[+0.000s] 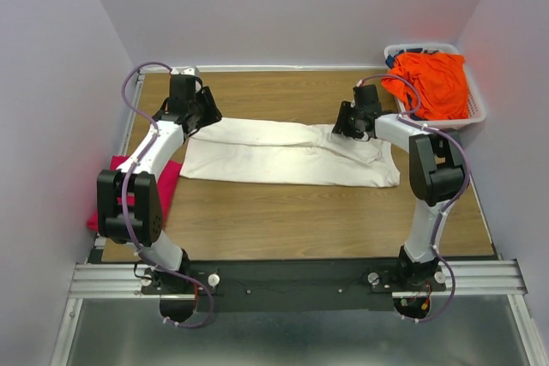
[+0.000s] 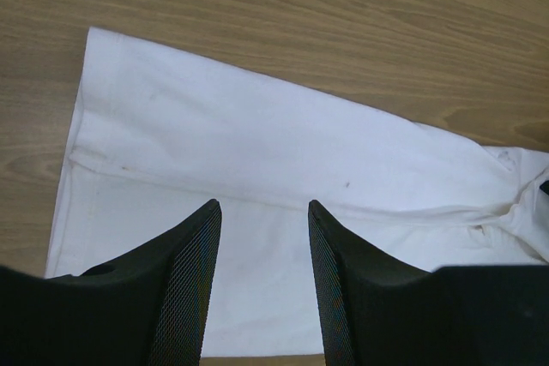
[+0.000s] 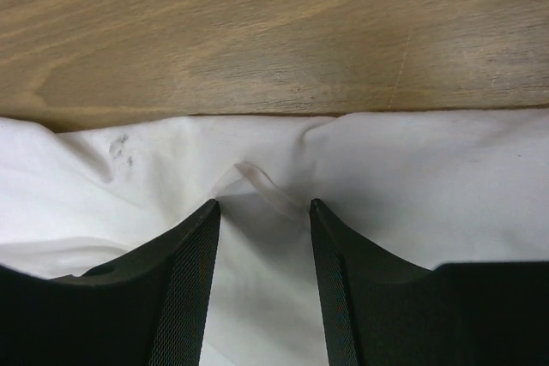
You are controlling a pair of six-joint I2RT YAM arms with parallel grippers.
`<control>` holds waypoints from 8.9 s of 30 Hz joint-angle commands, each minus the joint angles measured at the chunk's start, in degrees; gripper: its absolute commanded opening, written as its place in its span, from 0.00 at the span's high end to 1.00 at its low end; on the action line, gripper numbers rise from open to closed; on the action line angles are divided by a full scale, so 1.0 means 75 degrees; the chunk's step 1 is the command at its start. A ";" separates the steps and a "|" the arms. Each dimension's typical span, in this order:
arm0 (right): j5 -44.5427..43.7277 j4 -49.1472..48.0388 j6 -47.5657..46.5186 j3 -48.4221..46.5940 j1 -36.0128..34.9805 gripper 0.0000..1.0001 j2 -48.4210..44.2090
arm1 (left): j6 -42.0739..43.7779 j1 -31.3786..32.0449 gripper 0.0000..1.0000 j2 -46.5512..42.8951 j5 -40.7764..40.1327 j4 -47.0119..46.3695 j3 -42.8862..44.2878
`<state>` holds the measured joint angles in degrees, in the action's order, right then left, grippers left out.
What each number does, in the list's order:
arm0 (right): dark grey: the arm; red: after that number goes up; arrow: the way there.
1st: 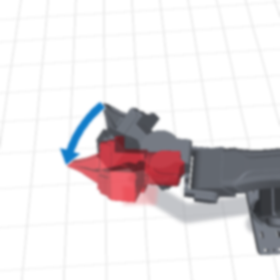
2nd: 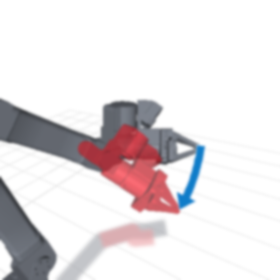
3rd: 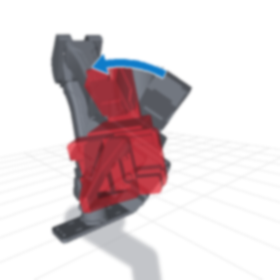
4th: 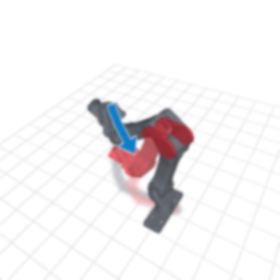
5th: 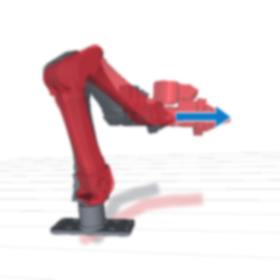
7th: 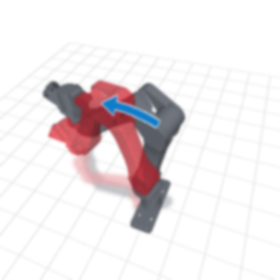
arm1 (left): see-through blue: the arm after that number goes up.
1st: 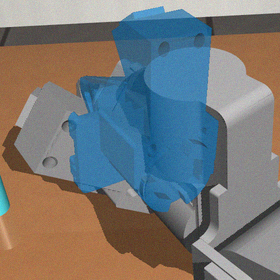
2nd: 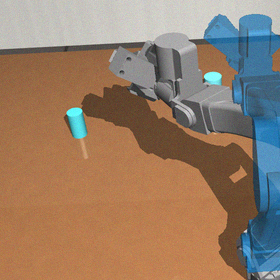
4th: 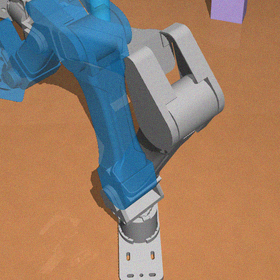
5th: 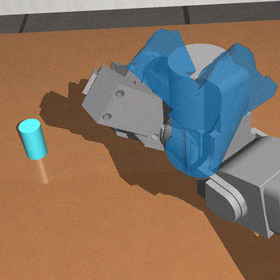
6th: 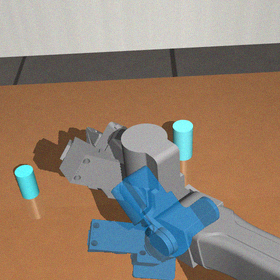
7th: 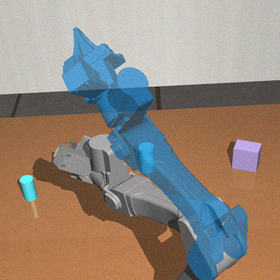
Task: Fold and stack the t-shirts
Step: Fold the tshirt
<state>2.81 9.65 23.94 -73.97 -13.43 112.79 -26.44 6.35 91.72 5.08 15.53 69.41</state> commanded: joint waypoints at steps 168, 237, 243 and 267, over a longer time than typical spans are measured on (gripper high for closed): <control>-0.1160 0.0073 0.1530 0.3360 0.1017 0.92 -0.3379 | -0.0647 0.4110 1.00 0.2794 0.1432 -0.0594 0.1117; -0.1687 -0.0127 0.0909 0.1004 0.2107 0.61 -0.1397 | -0.0366 0.3959 0.69 0.2503 0.1327 -0.0067 0.1270; -0.0973 0.0319 0.0968 0.1343 0.1932 0.55 -0.2405 | -0.0179 0.3291 0.66 0.1833 0.0871 0.0366 0.1292; -0.1265 0.0342 0.1764 0.3172 -0.0225 0.55 -0.2361 | 0.0841 0.2610 0.69 0.3613 -0.2963 0.1984 0.1890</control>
<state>-5.21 11.62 36.07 -49.95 -15.16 92.03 -21.63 25.93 117.14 -14.15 29.87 84.40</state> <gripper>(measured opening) 0.452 0.311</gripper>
